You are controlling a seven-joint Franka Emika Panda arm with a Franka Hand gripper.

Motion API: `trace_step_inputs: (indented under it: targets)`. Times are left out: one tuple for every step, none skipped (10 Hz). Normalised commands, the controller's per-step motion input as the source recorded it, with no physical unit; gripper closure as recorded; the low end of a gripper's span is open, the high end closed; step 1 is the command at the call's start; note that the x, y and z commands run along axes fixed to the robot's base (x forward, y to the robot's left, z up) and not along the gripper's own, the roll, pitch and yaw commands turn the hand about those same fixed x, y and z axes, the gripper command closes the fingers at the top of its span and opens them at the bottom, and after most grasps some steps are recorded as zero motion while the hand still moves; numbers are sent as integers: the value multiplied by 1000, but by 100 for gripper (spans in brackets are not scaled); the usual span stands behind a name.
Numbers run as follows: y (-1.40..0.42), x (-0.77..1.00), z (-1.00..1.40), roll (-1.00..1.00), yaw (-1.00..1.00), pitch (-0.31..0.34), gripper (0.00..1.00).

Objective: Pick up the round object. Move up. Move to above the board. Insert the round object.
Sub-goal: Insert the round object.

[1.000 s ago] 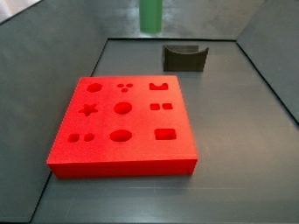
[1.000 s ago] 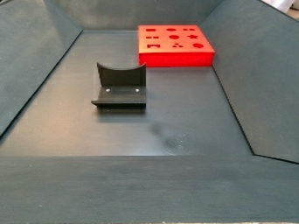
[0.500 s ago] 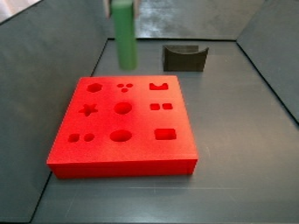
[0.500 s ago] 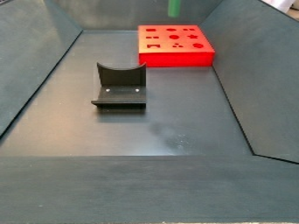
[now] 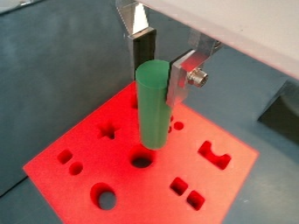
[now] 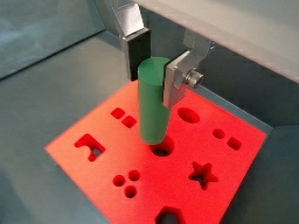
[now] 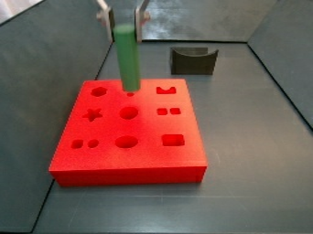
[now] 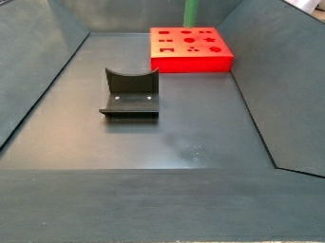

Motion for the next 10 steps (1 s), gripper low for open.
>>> trace_step_inputs:
  targets:
    - [-66, 0, -291, -66, 0, -6, 100]
    - [-66, 0, -174, -86, 14, -10, 100]
    - [-246, 0, -194, 30, 111, 0, 100]
    - [-331, 0, -229, 149, 174, 0, 100]
    - [-326, 0, -214, 193, 194, 3, 100]
    - [-171, 0, -11, 51, 46, 0, 100]
    - [0, 0, -57, 71, 63, 0, 100]
    - [0, 0, -103, 201, 254, 23, 100]
    - [0, 0, -129, 230, 334, 10, 100]
    - [0, 0, -103, 163, 389, 0, 100]
